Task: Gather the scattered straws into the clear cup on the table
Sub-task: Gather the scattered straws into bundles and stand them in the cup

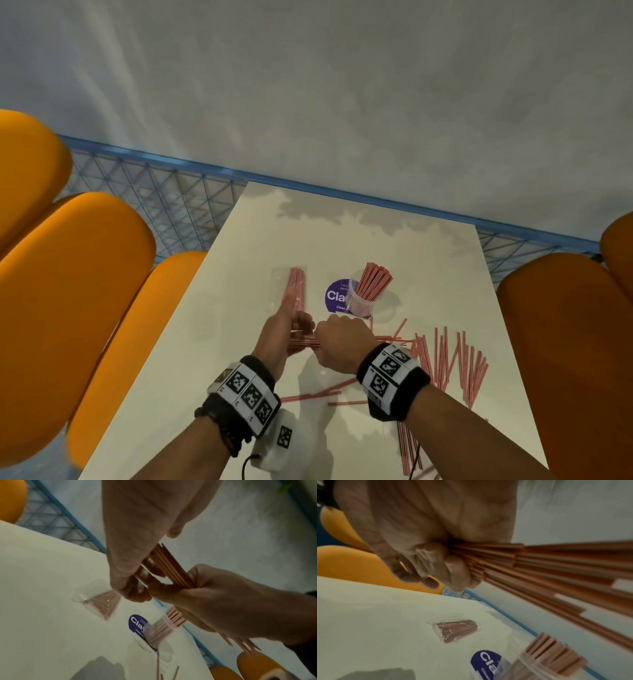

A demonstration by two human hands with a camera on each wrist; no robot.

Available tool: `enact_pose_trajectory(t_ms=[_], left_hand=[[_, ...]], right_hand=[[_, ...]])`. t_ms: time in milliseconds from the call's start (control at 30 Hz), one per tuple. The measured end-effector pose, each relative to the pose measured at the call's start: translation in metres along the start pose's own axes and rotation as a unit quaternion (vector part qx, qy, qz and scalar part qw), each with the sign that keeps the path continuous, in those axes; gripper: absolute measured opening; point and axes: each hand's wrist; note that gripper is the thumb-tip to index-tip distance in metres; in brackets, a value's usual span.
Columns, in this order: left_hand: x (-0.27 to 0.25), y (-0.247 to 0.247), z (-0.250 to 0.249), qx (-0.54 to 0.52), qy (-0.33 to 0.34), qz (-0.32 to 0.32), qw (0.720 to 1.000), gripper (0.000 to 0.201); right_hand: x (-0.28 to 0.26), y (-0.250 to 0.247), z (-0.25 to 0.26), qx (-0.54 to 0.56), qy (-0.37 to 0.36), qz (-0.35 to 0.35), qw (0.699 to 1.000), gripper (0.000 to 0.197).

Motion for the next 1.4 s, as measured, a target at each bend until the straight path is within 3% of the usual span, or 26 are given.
enact_pose_trajectory(t_ms=[167,233,267,300,367,433,567,700,767,933,1033,1133,1233,1400], left_hand=[[-0.006,0.006,-0.009,-0.050,0.024,0.026,0.998,0.062],[-0.008,-0.003,-0.013,-0.052,0.054,0.030,0.997,0.058],[-0.009,-0.008,-0.012,-0.010,0.066,0.037,0.997,0.055],[-0.011,-0.010,-0.011,0.069,0.077,0.056,0.993,0.050],[-0.015,-0.003,-0.003,0.236,0.095,0.114,0.960,0.046],[-0.022,0.011,-0.002,0.262,0.100,0.162,0.946,0.045],[-0.032,0.029,-0.007,0.195,0.103,0.262,0.940,0.043],[-0.038,0.034,-0.010,0.188,0.103,0.302,0.929,0.035],[-0.039,0.038,-0.013,0.222,0.103,0.293,0.924,0.038],[-0.036,0.036,-0.028,0.269,0.125,0.283,0.912,0.023],[-0.038,0.034,-0.029,0.247,0.080,0.273,0.926,0.026],[-0.040,0.040,-0.025,0.224,0.034,0.220,0.949,0.024],[-0.044,0.047,-0.022,0.268,0.075,0.157,0.948,0.014],[-0.045,0.055,-0.024,0.318,0.159,0.122,0.927,0.033]], right_hand=[[0.002,-0.013,-0.002,0.106,-0.049,-0.027,0.993,0.017],[0.002,-0.023,-0.020,0.203,-0.035,-0.095,0.974,0.036],[0.001,-0.031,-0.031,0.280,0.001,-0.145,0.949,0.048],[0.000,-0.041,-0.040,0.376,0.044,-0.190,0.906,0.055],[-0.004,-0.062,-0.049,0.561,0.101,-0.231,0.788,0.056],[-0.008,-0.078,-0.050,0.685,0.103,-0.237,0.681,0.054],[-0.015,-0.086,-0.050,0.796,0.095,-0.229,0.553,0.053],[-0.021,-0.080,-0.053,0.855,0.073,-0.232,0.458,0.054],[-0.024,-0.077,-0.051,0.862,0.067,-0.231,0.447,0.055],[-0.028,-0.076,-0.033,0.836,0.047,-0.214,0.503,0.054],[-0.029,-0.070,-0.026,0.828,0.052,-0.221,0.512,0.055],[-0.028,-0.061,-0.023,0.835,0.064,-0.229,0.497,0.055],[-0.027,-0.056,-0.023,0.834,0.085,-0.249,0.485,0.055],[-0.028,-0.055,-0.022,0.832,0.120,-0.251,0.479,0.056]])
Point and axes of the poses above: each hand's wrist, its own x-axis towards the middle knuckle, its own y-axis out of the palm, z = x × y, and after that the axes turned 3 degrees about -y, right-handed
